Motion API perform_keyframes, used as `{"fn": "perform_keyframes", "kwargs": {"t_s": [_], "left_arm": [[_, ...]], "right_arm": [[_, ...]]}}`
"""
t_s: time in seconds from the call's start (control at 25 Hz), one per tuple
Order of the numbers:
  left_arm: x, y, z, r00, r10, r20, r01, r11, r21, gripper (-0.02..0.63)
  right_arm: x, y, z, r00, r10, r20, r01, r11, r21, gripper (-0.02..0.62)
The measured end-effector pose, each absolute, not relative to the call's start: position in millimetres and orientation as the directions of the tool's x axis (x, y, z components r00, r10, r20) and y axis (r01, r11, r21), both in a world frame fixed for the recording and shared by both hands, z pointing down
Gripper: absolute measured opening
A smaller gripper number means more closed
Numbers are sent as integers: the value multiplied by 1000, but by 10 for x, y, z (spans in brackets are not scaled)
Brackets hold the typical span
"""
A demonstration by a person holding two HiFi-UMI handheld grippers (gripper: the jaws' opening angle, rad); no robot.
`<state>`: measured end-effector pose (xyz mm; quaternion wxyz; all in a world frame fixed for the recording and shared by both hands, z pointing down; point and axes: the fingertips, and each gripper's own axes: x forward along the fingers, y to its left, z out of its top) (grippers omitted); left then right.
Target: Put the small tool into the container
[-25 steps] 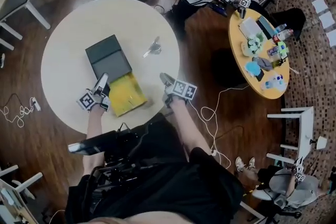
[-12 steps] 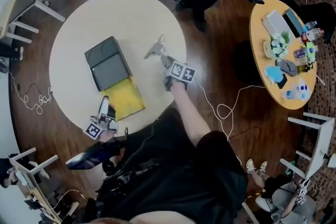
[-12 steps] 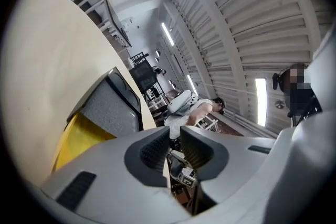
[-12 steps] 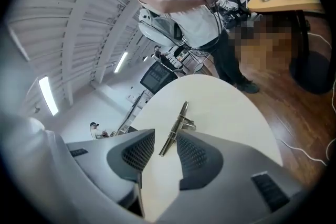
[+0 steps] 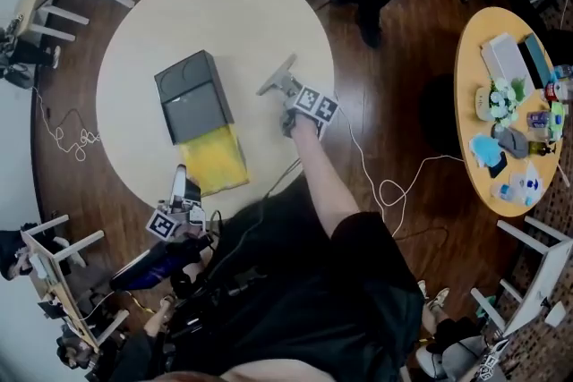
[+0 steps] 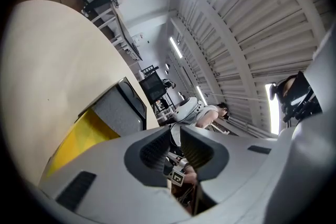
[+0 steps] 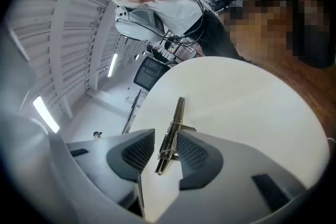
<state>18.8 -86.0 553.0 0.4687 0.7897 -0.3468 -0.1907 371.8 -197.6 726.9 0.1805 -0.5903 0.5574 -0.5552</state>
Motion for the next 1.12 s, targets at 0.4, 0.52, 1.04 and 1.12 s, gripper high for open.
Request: {"fn": "perform_keyframes", "kwargs": {"t_s": [0.4, 0.52, 1.04, 1.12], "left_arm": [[379, -862, 5456, 707, -705, 57, -388, -319, 865, 49], [357, -854, 5449, 703, -707, 73, -400, -308, 863, 49], [469, -759, 5417, 759, -650, 28, -341, -360, 868, 49], [395, -742, 5422, 758, -652, 14, -326, -360, 874, 49]], "right_arm": [[3695, -2113, 7174, -312, -889, 335, -334, -227, -915, -12], [3740, -2044, 7070, -315, -904, 290, -314, -189, -930, -12], [4073, -1500, 6495, -222, -974, 48, -171, -9, -985, -12], [4040, -1471, 6397, -222, -975, 26, -169, 12, -985, -12]]}}
